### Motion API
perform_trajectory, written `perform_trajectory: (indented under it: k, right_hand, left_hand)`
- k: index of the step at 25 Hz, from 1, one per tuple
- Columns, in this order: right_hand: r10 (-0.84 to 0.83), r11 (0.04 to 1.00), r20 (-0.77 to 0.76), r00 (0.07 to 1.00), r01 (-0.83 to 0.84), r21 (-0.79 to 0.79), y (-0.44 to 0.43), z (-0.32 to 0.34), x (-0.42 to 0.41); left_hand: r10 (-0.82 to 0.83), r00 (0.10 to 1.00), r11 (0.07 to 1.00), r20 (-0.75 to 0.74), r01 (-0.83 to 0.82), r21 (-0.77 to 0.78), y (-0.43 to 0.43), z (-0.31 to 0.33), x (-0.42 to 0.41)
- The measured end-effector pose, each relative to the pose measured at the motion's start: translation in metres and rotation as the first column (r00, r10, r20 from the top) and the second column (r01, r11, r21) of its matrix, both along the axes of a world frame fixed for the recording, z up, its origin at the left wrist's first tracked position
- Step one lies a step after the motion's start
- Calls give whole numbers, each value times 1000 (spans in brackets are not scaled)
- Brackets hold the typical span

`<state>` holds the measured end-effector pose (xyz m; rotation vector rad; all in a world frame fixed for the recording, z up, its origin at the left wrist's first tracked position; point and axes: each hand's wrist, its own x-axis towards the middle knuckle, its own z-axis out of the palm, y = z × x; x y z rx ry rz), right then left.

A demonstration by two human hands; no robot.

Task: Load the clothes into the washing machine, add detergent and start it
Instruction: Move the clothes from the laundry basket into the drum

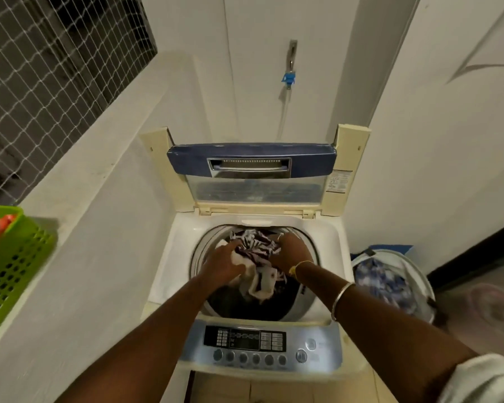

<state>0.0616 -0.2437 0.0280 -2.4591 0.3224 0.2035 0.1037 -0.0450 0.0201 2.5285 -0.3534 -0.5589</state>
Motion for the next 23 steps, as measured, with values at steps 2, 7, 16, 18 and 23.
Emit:
perform_trajectory:
  k: [2, 7, 16, 18, 23]
  right_hand:
    - [-30, 1000, -67, 997, 31, 4, -5, -6, 0]
    - [-115, 993, -23, 993, 115, 7, -11, -4, 8]
    - [-337, 931, 114, 935, 313, 188, -82, 21, -33]
    - [-360, 929, 140, 923, 340, 144, -117, 21, -53]
    - [-415, 907, 113, 903, 402, 124, -217, 13, -102]
  left_hand:
    - [-17, 999, 1000, -42, 17, -3, 3, -16, 3]
    - [-16, 999, 998, 33, 18, -66, -19, -21, 22]
    - [-125, 941, 962, 315, 192, -192, -143, 15, -1]
    - [-146, 936, 951, 321, 222, -214, -187, 17, -18]
    - [-168, 941, 944, 294, 240, -228, -295, 10, -63]
